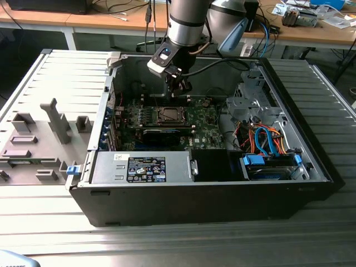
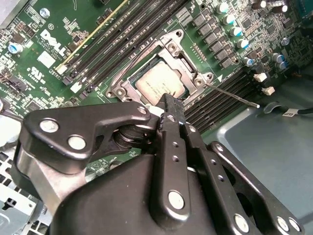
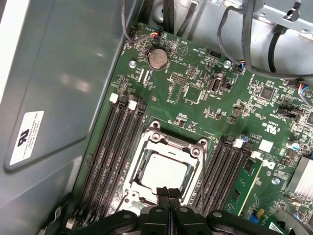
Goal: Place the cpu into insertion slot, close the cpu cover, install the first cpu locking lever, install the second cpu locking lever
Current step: 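Install the first cpu locking lever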
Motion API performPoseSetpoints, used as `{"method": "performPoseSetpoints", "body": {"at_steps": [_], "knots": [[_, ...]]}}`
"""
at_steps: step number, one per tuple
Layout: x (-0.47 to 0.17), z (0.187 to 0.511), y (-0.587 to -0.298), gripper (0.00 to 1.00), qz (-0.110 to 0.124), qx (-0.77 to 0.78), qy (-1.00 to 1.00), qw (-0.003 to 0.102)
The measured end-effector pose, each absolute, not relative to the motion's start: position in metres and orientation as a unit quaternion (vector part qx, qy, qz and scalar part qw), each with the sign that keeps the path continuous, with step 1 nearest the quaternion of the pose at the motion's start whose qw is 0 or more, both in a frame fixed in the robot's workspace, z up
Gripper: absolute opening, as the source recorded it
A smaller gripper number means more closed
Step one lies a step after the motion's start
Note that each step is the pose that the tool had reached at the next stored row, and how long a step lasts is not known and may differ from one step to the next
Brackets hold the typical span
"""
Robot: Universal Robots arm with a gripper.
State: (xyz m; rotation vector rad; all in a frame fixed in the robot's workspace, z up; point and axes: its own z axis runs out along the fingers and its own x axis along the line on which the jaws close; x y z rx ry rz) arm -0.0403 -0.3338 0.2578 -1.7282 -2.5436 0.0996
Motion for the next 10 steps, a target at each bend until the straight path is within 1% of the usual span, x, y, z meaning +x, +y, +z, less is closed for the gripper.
{"method": "performPoseSetpoints", "body": {"at_steps": [10], "knots": [[-0.0403,0.2578,-0.3337,0.11,0.033,-0.534,-0.844,0.031]]}}
